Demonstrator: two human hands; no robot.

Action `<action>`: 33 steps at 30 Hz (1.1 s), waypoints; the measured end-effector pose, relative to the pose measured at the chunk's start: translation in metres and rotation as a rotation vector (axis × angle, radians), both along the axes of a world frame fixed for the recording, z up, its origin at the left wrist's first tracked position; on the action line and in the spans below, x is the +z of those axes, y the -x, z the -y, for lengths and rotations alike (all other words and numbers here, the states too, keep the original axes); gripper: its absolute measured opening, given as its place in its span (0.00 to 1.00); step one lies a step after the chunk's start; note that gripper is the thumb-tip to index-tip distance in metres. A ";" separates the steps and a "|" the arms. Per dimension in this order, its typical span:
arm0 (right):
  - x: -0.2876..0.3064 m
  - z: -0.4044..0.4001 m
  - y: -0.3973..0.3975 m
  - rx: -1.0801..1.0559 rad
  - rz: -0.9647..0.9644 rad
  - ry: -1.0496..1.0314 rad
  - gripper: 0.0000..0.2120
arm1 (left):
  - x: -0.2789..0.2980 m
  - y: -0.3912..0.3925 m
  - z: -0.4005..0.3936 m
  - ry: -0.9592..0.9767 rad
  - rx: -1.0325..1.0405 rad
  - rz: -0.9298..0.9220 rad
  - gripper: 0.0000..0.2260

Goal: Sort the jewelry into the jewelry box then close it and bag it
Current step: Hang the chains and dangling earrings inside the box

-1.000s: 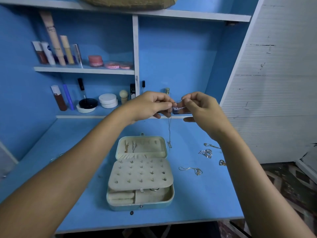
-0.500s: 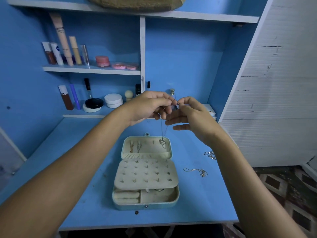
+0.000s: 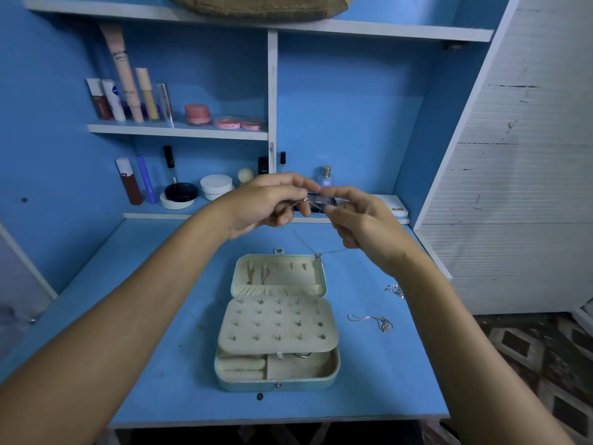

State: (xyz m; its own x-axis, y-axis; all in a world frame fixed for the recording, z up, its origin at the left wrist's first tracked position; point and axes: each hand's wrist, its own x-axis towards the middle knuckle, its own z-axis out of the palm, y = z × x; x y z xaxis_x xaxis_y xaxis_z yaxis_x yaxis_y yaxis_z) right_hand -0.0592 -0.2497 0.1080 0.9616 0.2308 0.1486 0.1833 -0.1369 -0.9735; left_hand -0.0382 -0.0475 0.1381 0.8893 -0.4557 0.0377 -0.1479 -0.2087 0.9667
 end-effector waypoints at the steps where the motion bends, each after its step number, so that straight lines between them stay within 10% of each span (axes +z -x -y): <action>1: -0.001 0.000 0.000 -0.007 0.014 0.037 0.10 | -0.001 0.000 -0.001 -0.007 -0.006 0.002 0.10; 16: -0.017 -0.015 -0.003 -0.074 0.055 0.262 0.08 | -0.025 0.002 -0.014 -0.380 0.040 0.072 0.06; 33: 0.008 -0.014 0.000 -0.111 0.170 0.330 0.09 | -0.015 0.023 -0.002 -0.167 0.073 0.019 0.08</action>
State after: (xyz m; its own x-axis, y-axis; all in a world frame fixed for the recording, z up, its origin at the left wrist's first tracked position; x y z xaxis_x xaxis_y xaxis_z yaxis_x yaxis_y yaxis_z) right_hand -0.0595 -0.2355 0.1164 0.9516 0.1883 0.2430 0.3043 -0.4658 -0.8309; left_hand -0.0617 -0.0453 0.1235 0.9203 -0.3910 -0.0157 -0.1446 -0.3770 0.9149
